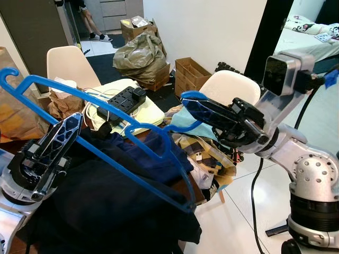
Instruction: Hang hanger
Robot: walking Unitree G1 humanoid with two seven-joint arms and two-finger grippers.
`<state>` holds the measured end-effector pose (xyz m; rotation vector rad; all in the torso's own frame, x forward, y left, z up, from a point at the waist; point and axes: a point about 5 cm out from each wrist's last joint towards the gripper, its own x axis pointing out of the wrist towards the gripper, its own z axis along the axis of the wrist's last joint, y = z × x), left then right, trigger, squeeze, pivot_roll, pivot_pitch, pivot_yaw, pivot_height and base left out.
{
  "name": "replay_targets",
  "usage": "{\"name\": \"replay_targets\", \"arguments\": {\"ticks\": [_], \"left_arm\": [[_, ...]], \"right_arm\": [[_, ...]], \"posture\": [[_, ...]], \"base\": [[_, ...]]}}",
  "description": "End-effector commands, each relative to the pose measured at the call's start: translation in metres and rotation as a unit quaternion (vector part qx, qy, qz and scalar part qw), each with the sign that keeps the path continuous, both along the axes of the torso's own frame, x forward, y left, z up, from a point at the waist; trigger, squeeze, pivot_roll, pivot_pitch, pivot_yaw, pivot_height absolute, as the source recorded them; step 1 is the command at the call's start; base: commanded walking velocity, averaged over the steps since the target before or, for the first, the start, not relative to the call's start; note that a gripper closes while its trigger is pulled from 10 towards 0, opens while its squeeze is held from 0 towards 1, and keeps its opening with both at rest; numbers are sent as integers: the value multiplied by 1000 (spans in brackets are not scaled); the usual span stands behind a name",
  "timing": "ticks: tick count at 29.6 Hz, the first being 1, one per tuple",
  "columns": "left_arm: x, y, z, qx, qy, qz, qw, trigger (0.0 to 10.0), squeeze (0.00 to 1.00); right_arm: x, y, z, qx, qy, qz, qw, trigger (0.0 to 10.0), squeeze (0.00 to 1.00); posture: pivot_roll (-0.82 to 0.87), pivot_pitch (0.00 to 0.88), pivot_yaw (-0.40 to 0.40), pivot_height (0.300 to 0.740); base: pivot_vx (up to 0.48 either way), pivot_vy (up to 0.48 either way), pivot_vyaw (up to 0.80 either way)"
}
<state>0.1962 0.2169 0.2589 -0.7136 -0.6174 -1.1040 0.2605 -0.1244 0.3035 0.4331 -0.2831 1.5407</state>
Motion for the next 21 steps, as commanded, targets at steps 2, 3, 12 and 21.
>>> {"name": "replay_targets", "arguments": {"ticks": [2, 3, 12, 21], "left_arm": [[-5, 0, 9, 9, -21, 0, 1000, 0, 0], [-5, 0, 9, 9, -21, 0, 1000, 0, 0], [-7, 1, 17, 11, -34, -4, 999, 0, 0], [-6, -3, 17, 10, -32, -15, 999, 0, 0]], "right_arm": [[3, 1, -6, -7, 5, -11, 1000, 10000, 1000], [3, 1, -6, -7, 5, -11, 1000, 10000, 1000], [-2, -7, -22, -55, 8, 2, 998, 10000, 1000], [-8, 18, -34, -90, -1, 22, 996, 10000, 0]], "posture": [[-28, 42, -6, 740], [-28, 42, -6, 740], [-30, 42, 0, 740], [-23, 40, 3, 740]], "base": [[0, 0, 0], [0, 0, 0], [0, 0, 0], [0, 0, 0]]}}
